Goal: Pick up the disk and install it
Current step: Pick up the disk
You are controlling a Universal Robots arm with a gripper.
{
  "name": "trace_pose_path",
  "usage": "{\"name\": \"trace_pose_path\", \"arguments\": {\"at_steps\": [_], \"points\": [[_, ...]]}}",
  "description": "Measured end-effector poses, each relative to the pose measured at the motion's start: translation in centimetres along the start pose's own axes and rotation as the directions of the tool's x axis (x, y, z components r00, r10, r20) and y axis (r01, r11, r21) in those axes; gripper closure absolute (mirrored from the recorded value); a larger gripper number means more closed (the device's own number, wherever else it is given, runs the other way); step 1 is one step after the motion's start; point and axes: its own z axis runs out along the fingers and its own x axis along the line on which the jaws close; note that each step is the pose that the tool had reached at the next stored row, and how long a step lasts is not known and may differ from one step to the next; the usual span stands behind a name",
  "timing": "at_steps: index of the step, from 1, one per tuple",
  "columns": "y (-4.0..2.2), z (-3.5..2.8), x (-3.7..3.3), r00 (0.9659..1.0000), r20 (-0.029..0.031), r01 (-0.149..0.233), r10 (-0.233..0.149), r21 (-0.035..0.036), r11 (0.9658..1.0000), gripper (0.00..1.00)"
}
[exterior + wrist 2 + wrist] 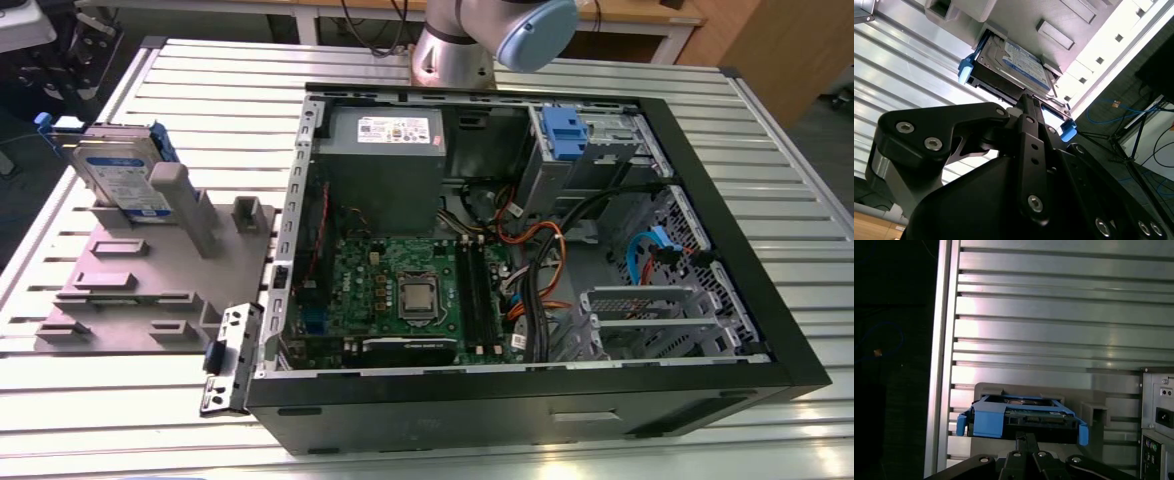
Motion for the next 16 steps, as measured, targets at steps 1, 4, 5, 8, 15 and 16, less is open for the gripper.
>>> {"name": "trace_pose_path", "arguments": {"at_steps": [1,4,5,8,15,16], "points": [[0.00,0.00,0.00,1.0000,-0.0001,0.002,-0.002,0.0000,1.0000,0.89],[0.00,0.00,0.00,0.9995,-0.0014,0.033,-0.033,0.0004,0.9995,0.89],[0.00,0.00,0.00,0.9990,-0.0019,0.046,-0.046,0.0005,0.9990,0.89],[0.00,0.00,0.00,0.9964,-0.0035,0.085,-0.085,0.0009,0.9964,0.89],[0.00,0.00,0.00,0.9845,-0.0070,0.175,-0.175,0.0015,0.9845,0.89],[0.00,0.01,0.00,0.9816,-0.0076,0.191,-0.191,0.0016,0.9816,0.89]]}}
